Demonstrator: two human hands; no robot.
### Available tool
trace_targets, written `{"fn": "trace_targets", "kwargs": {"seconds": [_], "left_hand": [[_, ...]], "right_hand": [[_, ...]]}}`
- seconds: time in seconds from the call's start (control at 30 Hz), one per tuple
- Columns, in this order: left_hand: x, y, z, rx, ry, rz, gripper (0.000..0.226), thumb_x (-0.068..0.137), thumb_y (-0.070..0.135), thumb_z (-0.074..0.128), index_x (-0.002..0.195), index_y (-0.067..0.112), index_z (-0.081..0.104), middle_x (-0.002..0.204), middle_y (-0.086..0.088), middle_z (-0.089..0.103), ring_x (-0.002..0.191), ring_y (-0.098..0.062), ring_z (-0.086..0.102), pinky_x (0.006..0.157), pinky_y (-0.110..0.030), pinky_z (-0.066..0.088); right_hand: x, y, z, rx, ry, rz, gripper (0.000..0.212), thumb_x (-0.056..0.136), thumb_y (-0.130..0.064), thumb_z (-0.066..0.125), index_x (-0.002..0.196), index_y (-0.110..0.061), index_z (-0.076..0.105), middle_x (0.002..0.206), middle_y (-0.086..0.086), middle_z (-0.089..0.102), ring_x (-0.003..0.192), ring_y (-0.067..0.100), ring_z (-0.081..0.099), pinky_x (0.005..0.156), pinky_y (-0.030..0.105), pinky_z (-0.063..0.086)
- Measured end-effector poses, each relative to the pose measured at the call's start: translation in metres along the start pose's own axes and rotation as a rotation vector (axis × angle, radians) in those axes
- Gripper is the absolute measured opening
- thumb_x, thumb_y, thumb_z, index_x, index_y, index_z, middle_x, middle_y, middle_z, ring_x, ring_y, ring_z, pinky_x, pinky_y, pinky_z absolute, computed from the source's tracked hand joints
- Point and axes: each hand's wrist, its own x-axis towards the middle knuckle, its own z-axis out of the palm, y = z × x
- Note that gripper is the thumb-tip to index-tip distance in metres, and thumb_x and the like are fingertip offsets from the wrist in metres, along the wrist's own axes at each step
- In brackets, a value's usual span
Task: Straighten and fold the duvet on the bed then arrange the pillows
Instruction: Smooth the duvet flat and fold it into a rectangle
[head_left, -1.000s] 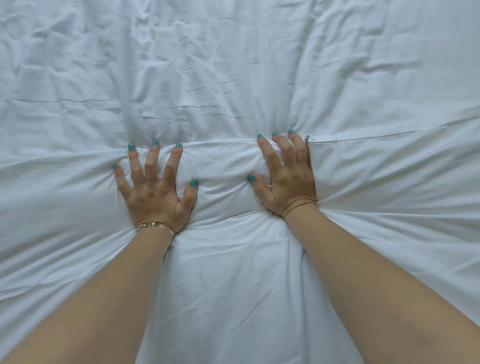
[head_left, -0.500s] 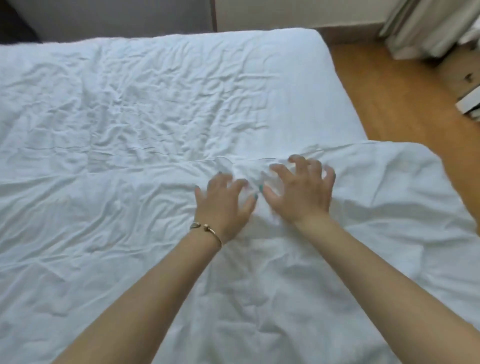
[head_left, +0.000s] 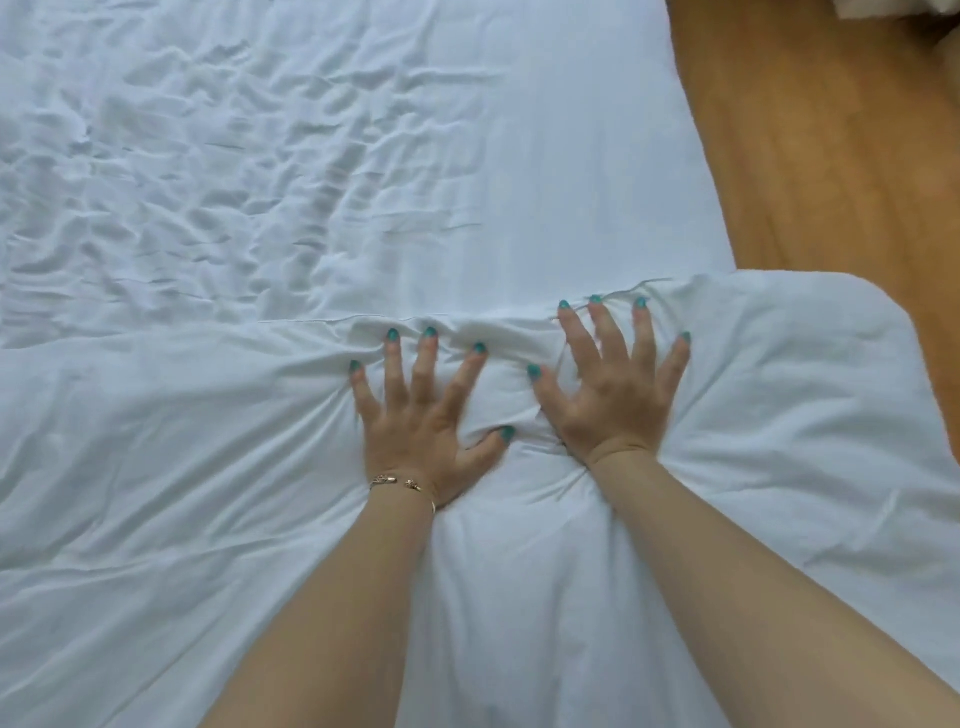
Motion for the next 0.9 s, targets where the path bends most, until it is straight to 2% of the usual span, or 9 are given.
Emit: {"fn": "trace_targets", "kwargs": {"seconds": [0.1,0.2,0.3,0.47,0.6,0.73,0.8,0.9], "left_hand": [[0.0,-0.001,0.009,-0.002,0.015,0.022,0.082,0.071,0.078,0.04,0.145,0.043,0.031,0.156,-0.006,0.027,0.144,-0.039,0.017,0.11,-0.068,0.009],[0.001,0.001,0.011,0.014,0.052,0.021,0.08,0.069,0.076,0.047,0.142,0.043,0.036,0.154,-0.005,0.027,0.144,-0.038,0.02,0.111,-0.067,0.01],[0.004,0.001,0.014,0.035,0.07,0.018,0.08,0.07,0.075,0.046,0.143,0.045,0.034,0.154,-0.004,0.026,0.144,-0.037,0.019,0.111,-0.066,0.009],[0.003,-0.003,0.022,0.066,0.086,0.045,0.08,0.072,0.073,0.043,0.144,0.043,0.031,0.154,-0.005,0.025,0.144,-0.038,0.017,0.112,-0.065,0.006],[0.004,0.001,0.02,0.035,0.089,0.024,0.075,0.075,0.072,0.043,0.143,0.041,0.04,0.152,-0.006,0.036,0.143,-0.037,0.021,0.112,-0.065,0.008],[0.009,-0.002,0.016,-0.076,0.026,0.006,0.074,0.074,0.074,0.039,0.142,0.045,0.037,0.154,-0.002,0.032,0.146,-0.03,0.018,0.114,-0.06,0.005],[0.012,-0.005,0.011,-0.097,-0.028,-0.01,0.074,0.074,0.078,0.029,0.143,0.05,0.029,0.157,0.003,0.022,0.148,-0.024,0.009,0.115,-0.057,-0.001],[0.014,-0.012,-0.007,-0.112,-0.153,-0.024,0.074,0.076,0.08,0.015,0.145,0.052,0.015,0.16,0.006,0.009,0.148,-0.019,-0.002,0.115,-0.055,-0.005]], "right_hand": [[0.001,0.005,0.019,0.01,0.028,-0.041,0.062,0.087,-0.067,0.034,0.136,-0.034,0.052,0.139,-0.002,0.053,0.139,0.032,0.035,0.112,0.061,0.012],[0.004,0.011,0.041,0.069,0.013,-0.059,0.064,0.088,-0.069,0.026,0.137,-0.033,0.046,0.141,0.0,0.048,0.139,0.031,0.032,0.112,0.06,0.012],[0.009,0.01,0.052,0.102,0.021,-0.04,0.065,0.087,-0.07,0.021,0.136,-0.033,0.042,0.141,-0.002,0.041,0.139,0.03,0.03,0.113,0.057,0.01],[0.009,0.008,0.051,0.111,0.043,-0.046,0.063,0.086,-0.068,0.026,0.135,-0.033,0.044,0.139,-0.002,0.044,0.138,0.029,0.031,0.113,0.055,0.009],[0.011,0.011,0.049,0.089,-0.008,-0.054,0.061,0.083,-0.065,0.036,0.135,-0.034,0.044,0.138,-0.002,0.044,0.137,0.029,0.032,0.114,0.053,0.008],[0.011,0.006,0.036,0.085,-0.12,0.053,0.063,0.082,-0.07,0.03,0.137,-0.041,0.04,0.142,-0.007,0.044,0.142,0.023,0.027,0.116,0.049,0.003],[0.021,-0.001,0.017,0.2,-0.236,0.135,0.065,0.082,-0.073,0.028,0.141,-0.047,0.033,0.151,-0.015,0.031,0.147,0.015,0.012,0.116,0.045,-0.006],[0.002,-0.004,-0.046,0.587,-0.383,0.302,0.05,0.096,-0.053,0.039,0.144,-0.046,0.031,0.16,-0.016,0.015,0.149,0.012,0.001,0.117,0.045,-0.004]]}}
